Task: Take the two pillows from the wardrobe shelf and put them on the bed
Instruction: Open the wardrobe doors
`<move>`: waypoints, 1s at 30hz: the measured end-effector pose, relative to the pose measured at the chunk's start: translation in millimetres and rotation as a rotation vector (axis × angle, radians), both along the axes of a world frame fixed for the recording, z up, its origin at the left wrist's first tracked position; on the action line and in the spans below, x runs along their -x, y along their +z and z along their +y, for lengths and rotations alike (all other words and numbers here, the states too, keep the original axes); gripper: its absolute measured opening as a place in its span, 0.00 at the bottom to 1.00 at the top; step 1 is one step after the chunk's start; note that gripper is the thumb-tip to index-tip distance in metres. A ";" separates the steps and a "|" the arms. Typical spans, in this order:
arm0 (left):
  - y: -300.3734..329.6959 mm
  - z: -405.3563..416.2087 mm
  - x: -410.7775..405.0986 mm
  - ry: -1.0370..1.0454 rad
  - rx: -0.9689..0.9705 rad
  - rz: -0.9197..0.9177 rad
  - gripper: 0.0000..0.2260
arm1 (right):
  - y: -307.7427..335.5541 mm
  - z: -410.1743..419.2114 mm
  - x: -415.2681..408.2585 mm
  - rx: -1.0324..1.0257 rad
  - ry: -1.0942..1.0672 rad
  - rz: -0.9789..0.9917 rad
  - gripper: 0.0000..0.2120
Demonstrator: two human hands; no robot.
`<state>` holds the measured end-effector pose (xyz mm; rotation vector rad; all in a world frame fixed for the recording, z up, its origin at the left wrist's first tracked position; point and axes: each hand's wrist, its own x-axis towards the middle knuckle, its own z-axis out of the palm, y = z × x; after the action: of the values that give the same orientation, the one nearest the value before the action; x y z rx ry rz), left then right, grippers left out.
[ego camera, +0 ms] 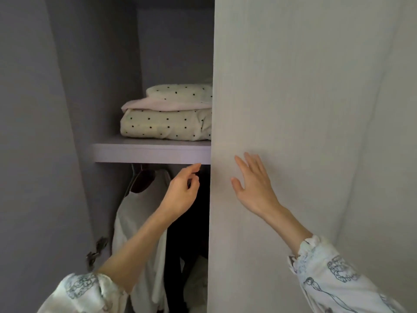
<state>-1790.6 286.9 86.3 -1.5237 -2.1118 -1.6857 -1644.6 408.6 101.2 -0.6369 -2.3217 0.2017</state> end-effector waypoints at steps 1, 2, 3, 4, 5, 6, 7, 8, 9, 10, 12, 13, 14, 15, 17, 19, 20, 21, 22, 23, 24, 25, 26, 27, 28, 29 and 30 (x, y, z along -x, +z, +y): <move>4.7 11.5 0.4 0.004 0.003 -0.021 0.18 | 2.2 8.2 1.5 -0.048 -0.013 -0.019 0.27; 9.1 22.7 0.5 0.001 0.013 -0.044 0.20 | 3.5 15.9 3.2 -0.083 -0.006 -0.029 0.28; 12.9 31.9 0.6 -0.008 0.024 -0.069 0.22 | 3.8 21.3 5.0 -0.105 0.015 -0.031 0.29; 16.6 38.7 -0.3 -0.023 0.027 -0.097 0.23 | 2.6 24.7 6.6 -0.123 0.039 -0.034 0.29; 19.6 45.4 -1.9 -0.051 0.016 -0.130 0.24 | -0.1 28.6 7.5 -0.147 0.051 -0.047 0.30; 21.6 49.9 -3.7 -0.093 -0.005 -0.159 0.25 | -3.6 31.6 8.2 -0.175 0.055 -0.068 0.30; 22.5 52.9 -5.3 -0.131 -0.031 -0.183 0.27 | -7.3 34.3 8.4 -0.200 0.056 -0.090 0.30; 22.5 54.8 -5.6 -0.151 -0.053 -0.201 0.29 | -10.2 36.3 8.4 -0.214 0.058 -0.108 0.31; 21.7 55.8 -4.4 -0.156 -0.067 -0.223 0.29 | -12.2 37.9 8.2 -0.219 0.061 -0.119 0.31; 21.2 56.0 -2.4 -0.154 -0.069 -0.254 0.29 | -13.2 39.0 8.0 -0.219 0.063 -0.125 0.31; 22.8 54.7 1.9 -0.170 -0.046 -0.328 0.28 | -12.8 38.9 8.6 -0.203 0.069 -0.133 0.32; 24.7 53.7 3.1 -0.185 -0.026 -0.364 0.29 | -12.0 37.4 9.3 -0.185 0.076 -0.135 0.32; 26.9 52.3 2.7 -0.202 -0.006 -0.393 0.29 | -11.1 35.2 10.1 -0.165 0.082 -0.134 0.33; 29.6 49.9 0.9 -0.214 0.013 -0.412 0.29 | -10.6 31.9 10.6 -0.143 0.084 -0.134 0.33; 33.1 42.4 -4.9 -0.231 0.038 -0.428 0.29 | -10.8 23.2 9.8 -0.112 0.069 -0.127 0.34; 30.9 34.9 -10.3 -0.256 0.039 -0.446 0.27 | -13.1 15.6 7.3 -0.103 0.056 -0.116 0.34; 30.1 28.5 -14.3 -0.278 0.035 -0.457 0.26 | -13.3 9.4 4.4 -0.098 0.050 -0.105 0.34; 29.4 21.4 -19.3 -0.305 0.024 -0.471 0.25 | -13.4 2.4 0.8 -0.079 0.051 -0.093 0.34; 29.4 14.7 -24.8 -0.334 0.006 -0.486 0.24 | -13.4 -5.5 -3.1 -0.049 0.054 -0.084 0.34; 30.3 8.0 -30.6 -0.360 -0.011 -0.500 0.23 | -13.8 -14.3 -7.6 -0.014 0.058 -0.084 0.34; 31.7 1.6 -36.9 -0.382 -0.018 -0.517 0.23 | -14.5 -23.6 -12.6 0.024 0.062 -0.095 0.34; 32.7 -4.5 -42.8 -0.399 -0.016 -0.531 0.23 | -15.7 -33.2 -18.0 0.065 0.070 -0.109 0.35; 32.9 -10.1 -48.2 -0.413 -0.008 -0.540 0.23 | -16.8 -42.2 -23.7 0.110 0.081 -0.122 0.36; 32.5 -15.6 -52.8 -0.425 0.003 -0.545 0.24 | -17.6 -50.7 -29.1 0.160 0.093 -0.129 0.36; 32.1 -21.2 -57.4 -0.436 0.016 -0.548 0.25 | -17.3 -58.4 -35.1 0.216 0.103 -0.127 0.36; 31.8 -26.8 -62.0 -0.450 0.027 -0.551 0.26 | -16.0 -65.7 -41.5 0.282 0.114 -0.111 0.36; 31.1 -32.4 -67.6 -0.465 0.034 -0.554 0.27 | -14.7 -72.7 -48.5 0.353 0.129 -0.082 0.36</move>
<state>-1723.1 254.4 117.4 -1.8340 -2.1157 -2.4891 -1596.1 335.8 86.5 -0.6753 -2.4293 0.6670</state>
